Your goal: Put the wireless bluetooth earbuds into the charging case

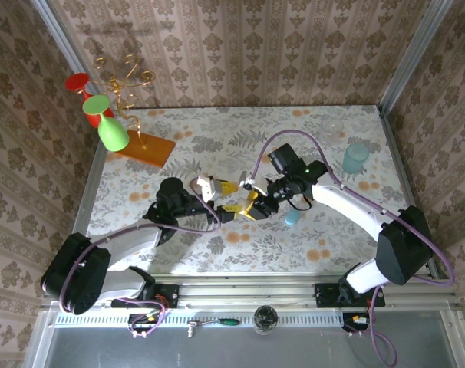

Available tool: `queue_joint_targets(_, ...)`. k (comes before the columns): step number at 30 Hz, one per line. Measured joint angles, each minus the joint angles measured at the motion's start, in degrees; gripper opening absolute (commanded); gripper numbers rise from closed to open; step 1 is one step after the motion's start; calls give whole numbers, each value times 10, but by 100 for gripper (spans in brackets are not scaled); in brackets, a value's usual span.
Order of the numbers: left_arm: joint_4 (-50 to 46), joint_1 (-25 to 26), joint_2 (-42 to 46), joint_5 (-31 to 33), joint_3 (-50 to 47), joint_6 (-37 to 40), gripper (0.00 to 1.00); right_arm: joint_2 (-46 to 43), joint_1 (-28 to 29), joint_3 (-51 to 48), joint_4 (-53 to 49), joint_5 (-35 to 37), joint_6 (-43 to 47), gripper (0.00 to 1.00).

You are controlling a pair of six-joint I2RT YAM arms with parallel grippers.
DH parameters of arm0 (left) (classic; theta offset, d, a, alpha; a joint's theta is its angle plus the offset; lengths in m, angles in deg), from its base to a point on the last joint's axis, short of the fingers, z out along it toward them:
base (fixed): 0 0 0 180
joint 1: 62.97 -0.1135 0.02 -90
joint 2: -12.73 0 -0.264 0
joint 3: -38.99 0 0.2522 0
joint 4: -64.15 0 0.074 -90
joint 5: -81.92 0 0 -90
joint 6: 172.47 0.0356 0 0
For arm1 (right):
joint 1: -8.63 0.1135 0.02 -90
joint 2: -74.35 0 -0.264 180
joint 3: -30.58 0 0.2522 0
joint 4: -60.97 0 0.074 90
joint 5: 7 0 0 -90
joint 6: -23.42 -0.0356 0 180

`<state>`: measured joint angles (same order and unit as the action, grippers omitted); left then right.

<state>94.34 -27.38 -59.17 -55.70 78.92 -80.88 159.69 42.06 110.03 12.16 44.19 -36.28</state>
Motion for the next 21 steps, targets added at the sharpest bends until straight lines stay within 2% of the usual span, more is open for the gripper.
queue_joint_targets(16,-50,7,-1,-37,10,17,49,0,0,9,-4,-7,0,33)
queue_joint_targets(21,-54,7,-2,-42,13,19,37,-1,0,11,-11,-7,0,34)
